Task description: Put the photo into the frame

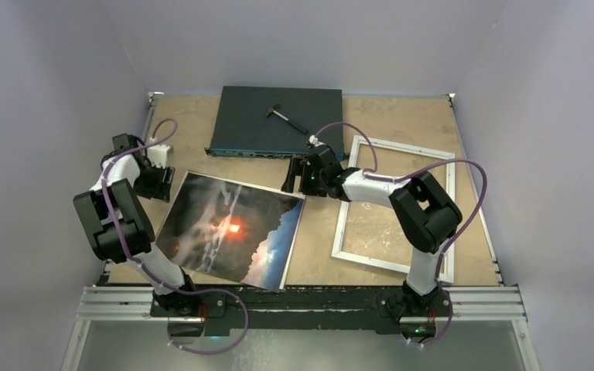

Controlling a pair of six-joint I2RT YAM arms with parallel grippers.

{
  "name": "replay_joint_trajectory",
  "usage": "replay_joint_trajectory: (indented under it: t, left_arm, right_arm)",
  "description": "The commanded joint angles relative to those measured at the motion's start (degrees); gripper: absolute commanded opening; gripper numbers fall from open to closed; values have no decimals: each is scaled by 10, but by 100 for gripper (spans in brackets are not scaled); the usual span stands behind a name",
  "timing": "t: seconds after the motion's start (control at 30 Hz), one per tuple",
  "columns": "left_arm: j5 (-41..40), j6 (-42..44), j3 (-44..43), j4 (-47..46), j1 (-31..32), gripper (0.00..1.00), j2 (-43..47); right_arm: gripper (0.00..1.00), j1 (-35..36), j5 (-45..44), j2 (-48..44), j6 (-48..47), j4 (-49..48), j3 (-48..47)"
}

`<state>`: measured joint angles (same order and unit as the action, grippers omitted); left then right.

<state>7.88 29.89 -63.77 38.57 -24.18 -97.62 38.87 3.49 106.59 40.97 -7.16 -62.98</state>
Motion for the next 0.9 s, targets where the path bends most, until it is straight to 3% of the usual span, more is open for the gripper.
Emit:
replay_joint_trajectory:
  t: [0.0, 0.23, 0.5, 0.87]
  left_arm:
    - [26, 41, -39, 71, 3, 59, 17]
    - [8, 87, 27, 88, 0, 58, 39]
    - [7, 72, 90, 46, 0, 56, 67]
    - [20, 43, 109, 10, 8, 55, 50]
  right_arm:
    - [91, -13, -17, -39, -22, 22, 24]
    - [96, -11, 73, -110, 29, -15, 113]
    - [97, -10, 156, -96, 74, -81, 179]
    - [97, -6, 164, -69, 204, -173, 228]
